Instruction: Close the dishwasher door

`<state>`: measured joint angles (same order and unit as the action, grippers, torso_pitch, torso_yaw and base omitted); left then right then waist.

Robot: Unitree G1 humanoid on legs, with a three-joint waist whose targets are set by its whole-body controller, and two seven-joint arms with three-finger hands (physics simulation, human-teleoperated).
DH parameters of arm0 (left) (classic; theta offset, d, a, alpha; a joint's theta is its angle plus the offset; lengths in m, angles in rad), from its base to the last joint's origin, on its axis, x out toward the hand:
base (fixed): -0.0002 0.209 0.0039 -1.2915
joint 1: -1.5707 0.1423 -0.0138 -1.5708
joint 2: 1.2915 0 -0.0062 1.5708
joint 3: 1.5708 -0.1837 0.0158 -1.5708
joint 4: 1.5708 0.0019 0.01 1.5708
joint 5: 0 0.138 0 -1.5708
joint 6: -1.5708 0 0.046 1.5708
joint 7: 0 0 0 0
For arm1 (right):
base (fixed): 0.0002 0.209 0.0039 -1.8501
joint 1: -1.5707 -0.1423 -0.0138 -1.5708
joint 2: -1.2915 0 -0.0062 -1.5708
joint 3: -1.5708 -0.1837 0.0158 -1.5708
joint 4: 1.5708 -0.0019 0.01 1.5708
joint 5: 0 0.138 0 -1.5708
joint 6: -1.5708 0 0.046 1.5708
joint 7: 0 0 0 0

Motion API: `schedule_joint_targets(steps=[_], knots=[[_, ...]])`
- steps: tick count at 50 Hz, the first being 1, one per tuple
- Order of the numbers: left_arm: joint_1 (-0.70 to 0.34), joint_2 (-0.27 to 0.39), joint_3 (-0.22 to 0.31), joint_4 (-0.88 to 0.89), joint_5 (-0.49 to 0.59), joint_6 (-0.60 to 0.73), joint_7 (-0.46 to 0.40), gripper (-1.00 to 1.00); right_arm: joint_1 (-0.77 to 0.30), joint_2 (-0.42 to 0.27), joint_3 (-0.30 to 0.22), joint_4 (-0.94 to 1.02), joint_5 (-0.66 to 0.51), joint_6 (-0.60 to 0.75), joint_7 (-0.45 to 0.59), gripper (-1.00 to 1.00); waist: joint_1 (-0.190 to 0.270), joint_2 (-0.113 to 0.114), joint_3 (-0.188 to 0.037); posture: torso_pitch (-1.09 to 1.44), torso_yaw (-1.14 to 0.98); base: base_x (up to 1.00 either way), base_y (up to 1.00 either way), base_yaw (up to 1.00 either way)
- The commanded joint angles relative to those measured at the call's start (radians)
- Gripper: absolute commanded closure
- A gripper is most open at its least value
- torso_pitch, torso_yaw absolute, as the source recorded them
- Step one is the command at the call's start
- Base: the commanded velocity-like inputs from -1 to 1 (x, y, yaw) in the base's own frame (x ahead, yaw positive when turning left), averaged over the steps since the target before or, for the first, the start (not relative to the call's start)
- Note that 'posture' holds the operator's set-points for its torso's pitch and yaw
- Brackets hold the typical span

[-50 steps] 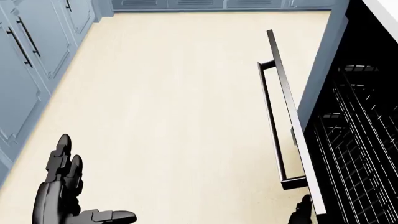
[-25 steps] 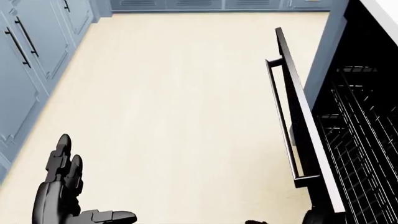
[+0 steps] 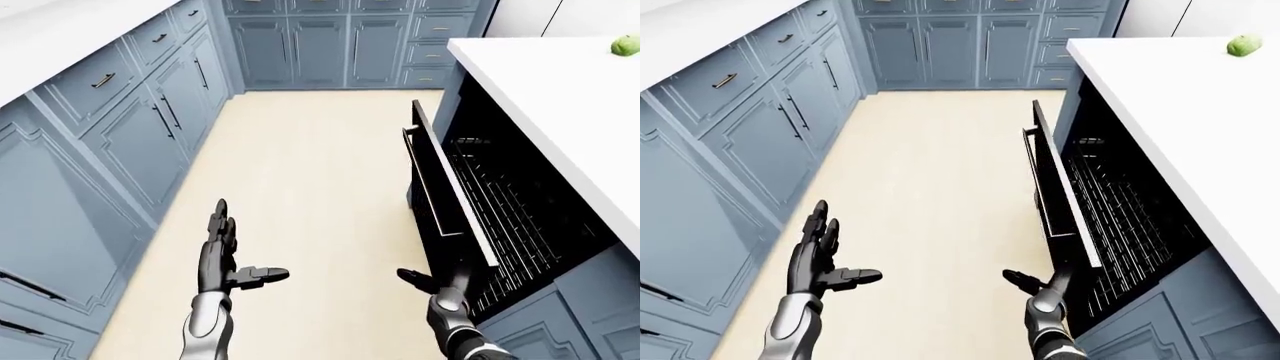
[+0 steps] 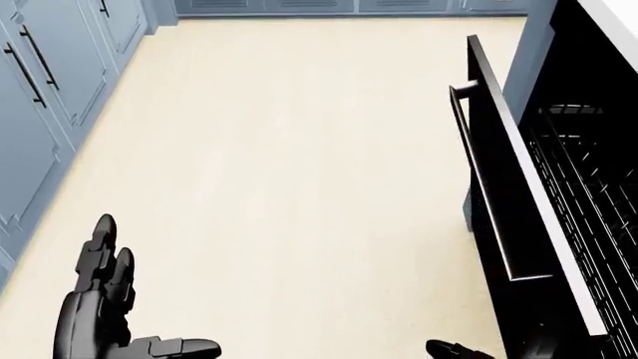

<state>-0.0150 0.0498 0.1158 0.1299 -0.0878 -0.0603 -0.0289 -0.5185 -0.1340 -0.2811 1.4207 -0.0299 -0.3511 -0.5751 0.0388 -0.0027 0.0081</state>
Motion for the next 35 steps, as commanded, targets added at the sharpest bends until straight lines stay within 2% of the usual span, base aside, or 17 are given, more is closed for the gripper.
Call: schedule_joint_targets(steps=[1,35], knots=[[-0.016,0.003,0.001,-0.042,0.001,-0.032,0.001,-1.00,-0.030,-0.053,-0.014,-0.053,0.023,-0.052,-0.053,-1.00,-0.008,-0.008,-0.024,0.00,0.00,0.00,0.00,0.00],[-0.006,-0.002,-0.007,-0.060,0.007,-0.026,0.003,-1.00,-0.025,-0.183,-0.003,-0.071,0.116,-0.011,0.040,-1.00,-0.018,-0.016,-0.021,0.00,0.00,0.00,0.00,0.00]])
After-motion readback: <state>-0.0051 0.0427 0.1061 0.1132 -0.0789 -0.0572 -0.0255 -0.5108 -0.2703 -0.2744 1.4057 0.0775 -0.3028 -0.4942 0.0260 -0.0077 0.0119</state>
